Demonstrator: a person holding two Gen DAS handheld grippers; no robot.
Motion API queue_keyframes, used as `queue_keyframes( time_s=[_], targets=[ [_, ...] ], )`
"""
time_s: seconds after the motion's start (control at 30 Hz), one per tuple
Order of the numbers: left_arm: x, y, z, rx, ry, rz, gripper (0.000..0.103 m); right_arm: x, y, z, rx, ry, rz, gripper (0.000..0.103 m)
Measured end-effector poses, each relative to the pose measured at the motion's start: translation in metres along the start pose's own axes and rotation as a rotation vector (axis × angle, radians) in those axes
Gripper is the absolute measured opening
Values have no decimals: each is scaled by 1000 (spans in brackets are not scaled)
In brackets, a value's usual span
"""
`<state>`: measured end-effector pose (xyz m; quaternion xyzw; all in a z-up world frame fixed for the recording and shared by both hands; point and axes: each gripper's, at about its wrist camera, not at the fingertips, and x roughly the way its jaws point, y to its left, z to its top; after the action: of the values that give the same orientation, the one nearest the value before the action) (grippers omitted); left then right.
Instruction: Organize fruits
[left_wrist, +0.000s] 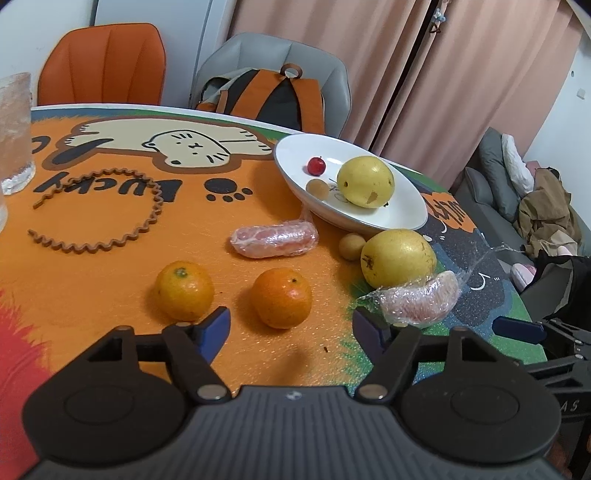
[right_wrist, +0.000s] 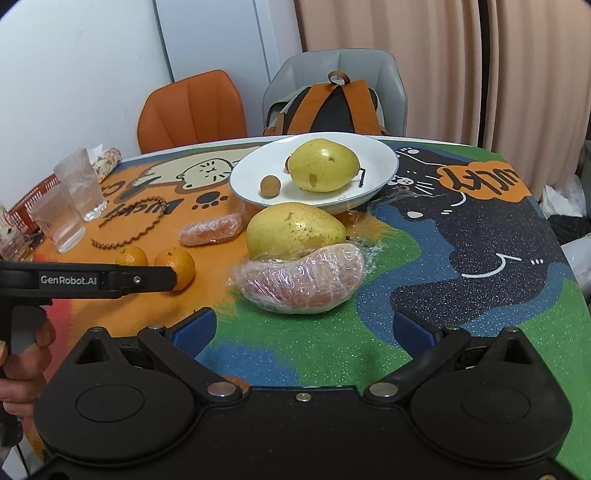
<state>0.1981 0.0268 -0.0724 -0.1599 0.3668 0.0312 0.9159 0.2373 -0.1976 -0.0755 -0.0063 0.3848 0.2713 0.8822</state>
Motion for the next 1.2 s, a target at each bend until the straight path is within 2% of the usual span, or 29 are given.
queue_keyframes(
  time_s=[0.33, 0.43, 0.5, 0.53, 0.67, 0.9, 1.2],
  targets=[
    [22, -4, 3, 0, 17, 11, 65, 13, 8, 6, -36, 1, -24, 103],
    [27, -5, 3, -2, 19, 28, 58, 17, 9, 8, -44, 1, -26, 103],
    [28, -6, 4, 6, 13, 48, 43, 20, 11, 9, -47, 2, -27, 103],
    [28, -6, 4, 6, 13, 57, 40, 21, 11, 9, -49, 3, -27, 103],
    [25, 0, 5, -22, 16, 17, 39, 27, 15, 11, -56, 7, -37, 103],
    [13, 5, 6, -24, -9, 9, 39, 36, 26, 12, -84, -5, -45, 103],
    [6, 13, 4, -43, -17, 0, 39, 47, 34, 16, -99, -7, -100, 103]
  ],
)
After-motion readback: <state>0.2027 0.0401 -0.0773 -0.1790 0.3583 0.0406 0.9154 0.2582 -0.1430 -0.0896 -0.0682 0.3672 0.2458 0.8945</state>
